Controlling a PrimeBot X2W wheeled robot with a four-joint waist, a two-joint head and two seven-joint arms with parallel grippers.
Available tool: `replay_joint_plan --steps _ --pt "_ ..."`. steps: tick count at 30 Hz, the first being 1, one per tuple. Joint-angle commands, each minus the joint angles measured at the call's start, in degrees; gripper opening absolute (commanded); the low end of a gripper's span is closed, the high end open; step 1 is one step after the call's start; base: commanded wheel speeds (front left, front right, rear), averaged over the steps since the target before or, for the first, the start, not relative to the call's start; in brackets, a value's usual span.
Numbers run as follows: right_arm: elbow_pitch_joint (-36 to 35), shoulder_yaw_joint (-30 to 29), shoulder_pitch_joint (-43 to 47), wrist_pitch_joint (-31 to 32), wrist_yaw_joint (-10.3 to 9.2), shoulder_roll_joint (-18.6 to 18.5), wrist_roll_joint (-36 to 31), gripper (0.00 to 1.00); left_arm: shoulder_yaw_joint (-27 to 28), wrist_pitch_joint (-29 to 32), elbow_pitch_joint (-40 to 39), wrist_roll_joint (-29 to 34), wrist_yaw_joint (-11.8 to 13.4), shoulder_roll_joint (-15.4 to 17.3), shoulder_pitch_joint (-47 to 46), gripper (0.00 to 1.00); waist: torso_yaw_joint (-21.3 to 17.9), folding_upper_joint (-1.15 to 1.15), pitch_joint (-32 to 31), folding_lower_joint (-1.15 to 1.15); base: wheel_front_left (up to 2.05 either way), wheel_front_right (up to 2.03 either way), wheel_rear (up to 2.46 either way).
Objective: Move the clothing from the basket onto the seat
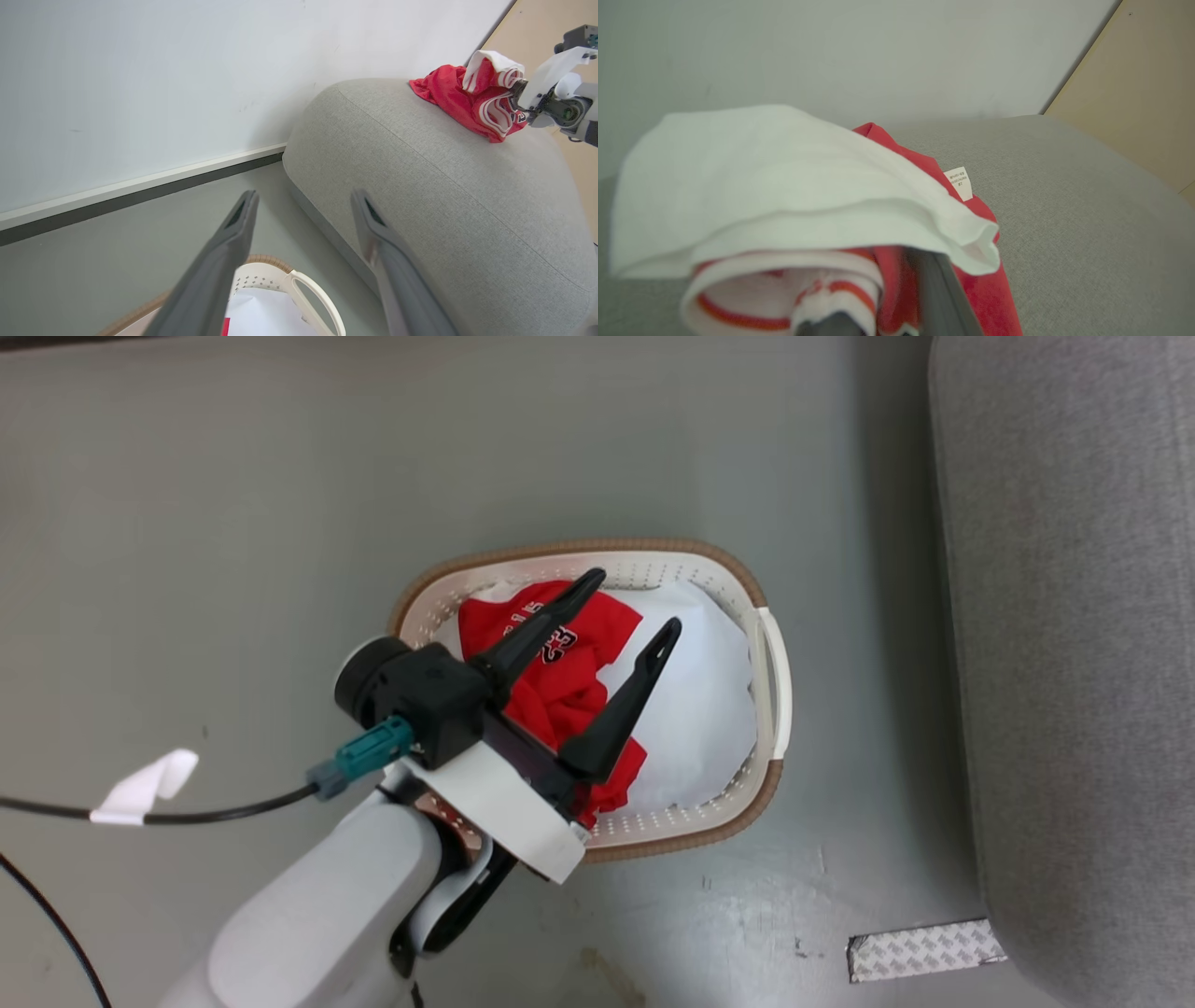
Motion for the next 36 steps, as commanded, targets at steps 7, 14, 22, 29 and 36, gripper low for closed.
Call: replay_joint_plan --steps 7,14,22,29,36 --pt "2.51 4.05 3.18 -2.16 -0.16 3.37 -5.48 1.0 1.25 -2.1 1.71 -2.36 1.41 0.6 3.78 1.0 -2.04 0.0 -6.12 -0.01 0.0 0.0 0.0" --pt "-1.88 12.56 12.64 -4.78 -0.16 6.77 -2.03 1.0 3.74 -4.31 4.5 -4.87 3.0 1.35 8.78 1.0 -3.75 0.0 -14.05 -0.01 0.0 0.0 0.0" --pt "-14.63 19.03 27.31 -7.95 -0.16 10.84 4.01 1.0 6.91 -6.03 9.38 -5.87 4.62 2.1 15.85 1.0 -1.71 0.0 -22.9 -0.01 0.0 0.0 0.0" --pt "-24.31 23.13 40.16 -10.7 -0.16 16.38 7.04 1.0 12.41 -6.44 13.06 -4.65 5.7 0.8 22.46 1.0 2.08 0.0 -29.08 -0.01 0.0 0.0 0.0" --pt "-26.12 30.13 49.28 -12.33 -0.16 19.58 11.45 1.0 19.12 -6.44 13.55 0.79 4.69 -1.6 29.45 1.0 5.53 0.0 -33.38 -0.01 0.0 0.0 0.0"
